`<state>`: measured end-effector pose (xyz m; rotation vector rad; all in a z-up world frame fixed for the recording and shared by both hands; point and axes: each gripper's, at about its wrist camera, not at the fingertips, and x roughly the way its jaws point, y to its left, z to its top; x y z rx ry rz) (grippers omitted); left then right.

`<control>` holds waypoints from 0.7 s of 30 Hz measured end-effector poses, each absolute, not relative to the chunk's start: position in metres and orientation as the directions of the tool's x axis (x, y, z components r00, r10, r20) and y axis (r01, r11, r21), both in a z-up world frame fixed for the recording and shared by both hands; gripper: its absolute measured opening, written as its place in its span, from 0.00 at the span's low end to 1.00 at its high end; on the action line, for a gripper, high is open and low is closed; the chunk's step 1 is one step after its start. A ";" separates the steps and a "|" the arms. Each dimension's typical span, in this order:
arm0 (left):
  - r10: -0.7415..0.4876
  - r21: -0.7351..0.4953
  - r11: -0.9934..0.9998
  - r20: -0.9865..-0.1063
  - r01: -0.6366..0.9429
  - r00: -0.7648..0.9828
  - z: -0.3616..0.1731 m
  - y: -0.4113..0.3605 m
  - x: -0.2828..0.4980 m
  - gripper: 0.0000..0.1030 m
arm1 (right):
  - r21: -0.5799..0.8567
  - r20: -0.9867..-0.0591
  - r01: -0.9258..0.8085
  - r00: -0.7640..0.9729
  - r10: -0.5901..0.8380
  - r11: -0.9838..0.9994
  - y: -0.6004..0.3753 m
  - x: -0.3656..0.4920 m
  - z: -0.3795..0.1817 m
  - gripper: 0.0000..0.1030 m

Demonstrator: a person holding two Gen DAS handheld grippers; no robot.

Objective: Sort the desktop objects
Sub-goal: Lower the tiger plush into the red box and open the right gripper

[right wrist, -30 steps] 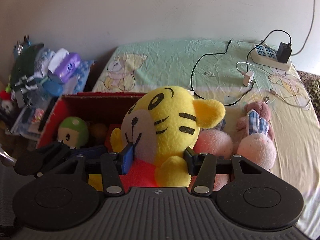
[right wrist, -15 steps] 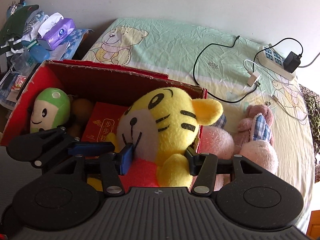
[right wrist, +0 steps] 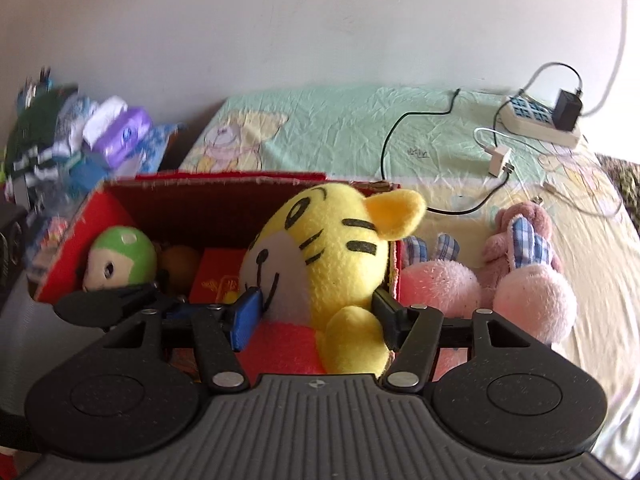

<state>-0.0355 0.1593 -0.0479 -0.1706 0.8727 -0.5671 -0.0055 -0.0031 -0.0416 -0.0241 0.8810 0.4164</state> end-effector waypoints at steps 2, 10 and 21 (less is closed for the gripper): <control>-0.540 -0.376 0.837 -0.677 0.397 0.499 -0.049 0.160 -0.033 0.96 | 0.189 -0.735 -0.338 0.574 0.361 0.922 -0.009 -0.007 -0.040 0.60; -0.529 -0.365 0.843 -0.689 0.394 0.494 -0.048 0.158 -0.032 0.98 | 0.226 -0.712 -0.290 0.603 0.360 0.930 -0.016 -0.013 -0.041 0.46; -0.507 -0.336 0.855 -0.704 0.395 0.498 -0.049 0.155 -0.032 0.97 | 0.274 -0.697 -0.256 0.611 0.375 0.927 -0.023 -0.015 -0.050 0.43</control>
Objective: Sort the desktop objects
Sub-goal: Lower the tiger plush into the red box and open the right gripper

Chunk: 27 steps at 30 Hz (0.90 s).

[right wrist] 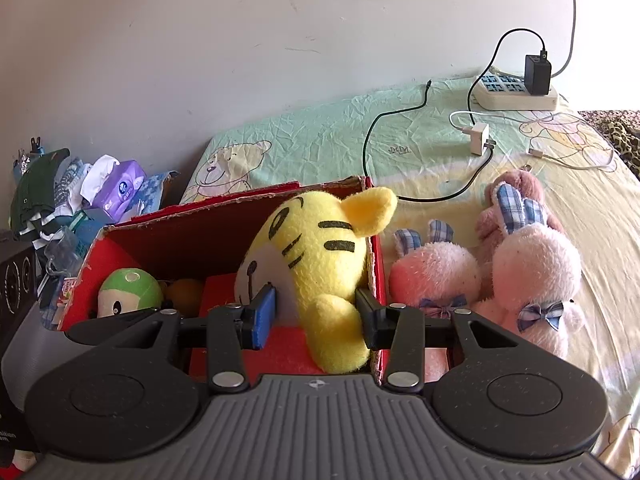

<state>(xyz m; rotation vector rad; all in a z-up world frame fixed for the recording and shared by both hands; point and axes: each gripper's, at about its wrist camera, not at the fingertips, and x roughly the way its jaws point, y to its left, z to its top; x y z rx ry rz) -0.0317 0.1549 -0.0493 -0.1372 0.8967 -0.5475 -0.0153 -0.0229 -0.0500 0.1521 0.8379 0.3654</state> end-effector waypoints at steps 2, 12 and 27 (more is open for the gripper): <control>-0.504 -0.333 0.856 -0.704 0.395 0.500 -0.049 0.154 -0.032 0.97 | 0.261 -0.691 -0.260 0.622 0.368 0.930 -0.020 -0.019 -0.051 0.43; -0.484 -0.312 0.867 -0.714 0.389 0.507 -0.050 0.153 -0.032 0.97 | 0.229 -0.647 -0.287 0.669 0.366 0.930 -0.020 -0.029 -0.057 0.43; -0.450 -0.264 0.884 -0.705 0.386 0.548 -0.048 0.151 -0.038 1.00 | 0.310 -0.619 -0.289 0.662 0.423 0.906 -0.033 -0.038 -0.056 0.44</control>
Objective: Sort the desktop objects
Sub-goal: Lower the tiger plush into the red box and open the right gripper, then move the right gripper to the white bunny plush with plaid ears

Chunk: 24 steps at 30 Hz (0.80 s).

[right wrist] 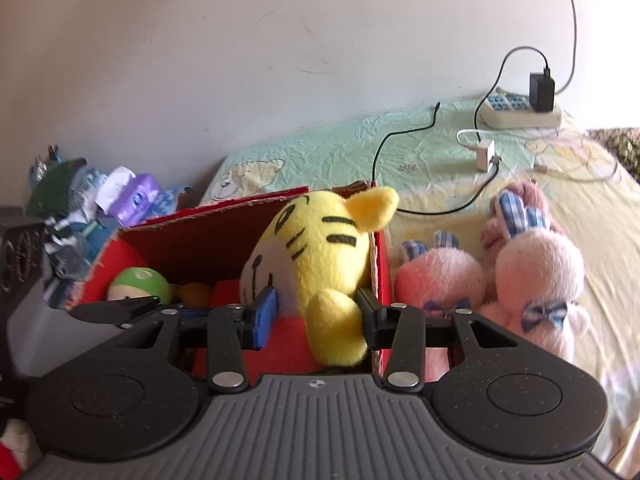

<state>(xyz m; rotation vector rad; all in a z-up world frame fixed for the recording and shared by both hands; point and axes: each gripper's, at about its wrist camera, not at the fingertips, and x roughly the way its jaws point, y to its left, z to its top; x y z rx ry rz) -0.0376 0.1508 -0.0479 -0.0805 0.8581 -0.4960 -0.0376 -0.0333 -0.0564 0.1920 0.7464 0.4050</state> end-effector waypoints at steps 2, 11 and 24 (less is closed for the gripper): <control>-0.436 -0.237 0.889 -0.697 0.392 0.569 -0.047 0.149 -0.041 1.00 | 0.340 -0.608 -0.288 0.659 0.443 0.895 -0.039 -0.042 -0.057 0.44; -0.337 -0.132 0.932 -0.658 0.337 0.674 -0.034 0.142 -0.061 0.99 | 0.508 -0.474 -0.337 0.659 0.584 0.793 -0.087 -0.062 -0.059 0.44; -0.347 -0.182 0.937 -0.591 0.298 0.728 0.020 0.092 -0.097 0.99 | 0.604 -0.492 -0.171 0.688 0.534 0.778 -0.215 -0.032 -0.080 0.43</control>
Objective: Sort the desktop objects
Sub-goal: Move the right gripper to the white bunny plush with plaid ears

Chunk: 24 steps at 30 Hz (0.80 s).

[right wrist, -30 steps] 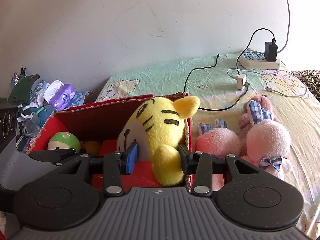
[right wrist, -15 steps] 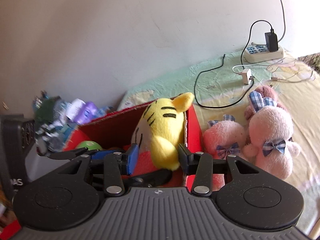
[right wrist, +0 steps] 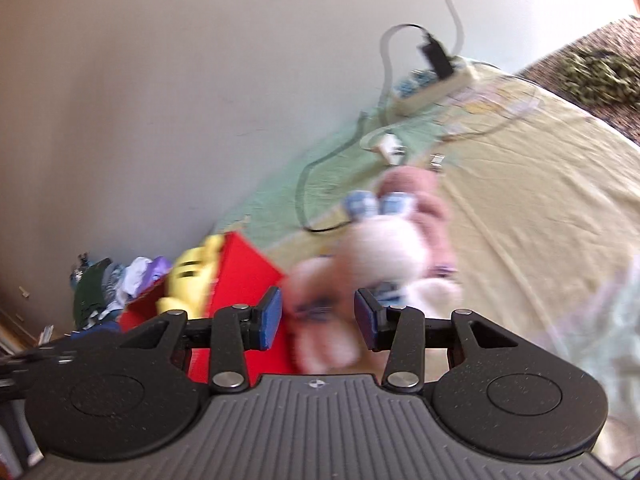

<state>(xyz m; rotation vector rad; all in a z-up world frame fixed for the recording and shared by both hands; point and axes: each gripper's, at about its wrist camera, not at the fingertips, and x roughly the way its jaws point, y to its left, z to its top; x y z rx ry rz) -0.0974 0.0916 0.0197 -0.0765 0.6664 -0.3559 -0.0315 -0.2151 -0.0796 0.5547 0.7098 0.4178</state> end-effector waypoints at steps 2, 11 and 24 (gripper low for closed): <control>-0.380 -0.176 0.922 -0.591 0.346 0.712 0.022 0.063 -0.097 0.99 | 0.605 -0.504 -0.170 0.675 0.540 0.778 -0.228 -0.025 -0.088 0.43; -0.360 -0.112 0.914 -0.666 0.390 0.654 -0.018 -0.033 -0.065 0.99 | 0.646 -0.522 -0.187 0.598 0.608 0.740 -0.277 0.010 -0.123 0.35; -0.282 -0.148 0.955 -0.727 0.258 0.626 -0.067 -0.054 -0.025 0.99 | 0.687 -0.518 -0.231 0.510 0.687 0.689 -0.300 0.043 -0.131 0.39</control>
